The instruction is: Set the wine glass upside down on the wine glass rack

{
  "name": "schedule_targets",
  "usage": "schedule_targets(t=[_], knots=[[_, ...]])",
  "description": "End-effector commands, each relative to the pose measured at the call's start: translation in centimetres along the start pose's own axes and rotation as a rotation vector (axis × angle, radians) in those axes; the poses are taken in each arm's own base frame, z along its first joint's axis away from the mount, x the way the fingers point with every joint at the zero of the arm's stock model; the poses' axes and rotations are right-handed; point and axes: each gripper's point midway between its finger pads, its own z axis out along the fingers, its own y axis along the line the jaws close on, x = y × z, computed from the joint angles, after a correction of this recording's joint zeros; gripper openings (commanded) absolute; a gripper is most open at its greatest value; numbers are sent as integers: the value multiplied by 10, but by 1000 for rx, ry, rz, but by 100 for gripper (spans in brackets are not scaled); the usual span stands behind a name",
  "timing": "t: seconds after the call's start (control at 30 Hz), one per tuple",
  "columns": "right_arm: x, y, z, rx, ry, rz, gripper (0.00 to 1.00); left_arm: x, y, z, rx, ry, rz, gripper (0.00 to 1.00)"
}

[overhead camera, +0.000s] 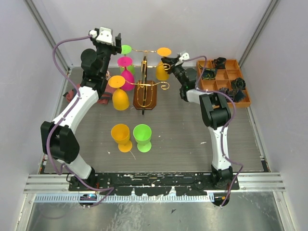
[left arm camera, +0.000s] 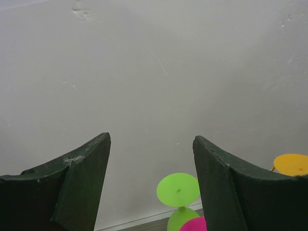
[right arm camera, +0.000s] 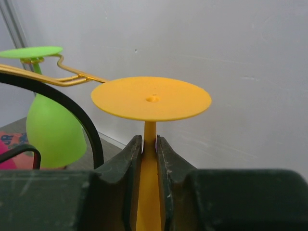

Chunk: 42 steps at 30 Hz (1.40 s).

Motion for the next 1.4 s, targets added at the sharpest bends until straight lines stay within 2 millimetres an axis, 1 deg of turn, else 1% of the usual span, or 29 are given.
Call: schedule_targets(t=[0.0,0.2,0.3,0.33,0.37,0.43,0.5,0.57,0.6,0.7,0.73,0.8,0.87,0.93,0.97,1.03,1.1,1.17,1.23,1.37], knots=[[-48,-8,-7,37,-77,-47,26,-6,4,-3,-6,-13,15,76],[-45,-24,-34,91,-30,-43,38,-6,7,-6,-11,-8,32,78],[-43,-28,-45,109,-7,-43,45,-5,8,-8,-14,-2,37,78],[-41,-30,-48,114,3,-44,49,-6,8,-9,-15,-3,38,78],[-40,-31,-51,120,14,-43,57,-4,9,-10,-16,3,40,78],[-37,-33,-56,129,36,-44,61,-5,8,-11,-10,5,42,79],[-38,-36,-61,140,40,-48,63,-8,2,-15,33,11,53,80],[-42,-41,-65,158,41,-50,65,-9,-15,-20,147,28,73,80],[-45,-43,-67,167,40,-53,66,-11,-27,-25,221,33,75,80],[-51,-56,-73,213,59,-60,67,-22,-68,-49,490,42,45,80],[-52,-62,-75,231,69,-60,67,-21,-82,-60,582,72,20,80],[-56,-73,-78,270,86,-60,68,-30,-108,-83,761,90,-31,80],[-60,-81,-80,291,93,-57,69,-38,-126,-102,886,124,-72,80],[-63,-87,-81,296,100,-53,70,-39,-144,-125,999,183,-95,80],[-64,-89,-80,297,107,-46,70,-39,-150,-135,1041,214,-97,80],[-65,-92,-78,301,128,-26,71,-32,-161,-157,1110,298,-94,81],[-63,-93,-75,298,162,-1,72,-19,-168,-175,1149,389,-80,82],[-65,-92,-73,287,176,8,73,-2,-171,-190,1162,483,-66,83],[-69,-89,-72,273,178,11,73,11,-173,-210,1202,560,-55,84],[-72,-86,-71,257,199,15,73,25,-178,-244,1250,692,-82,85]])
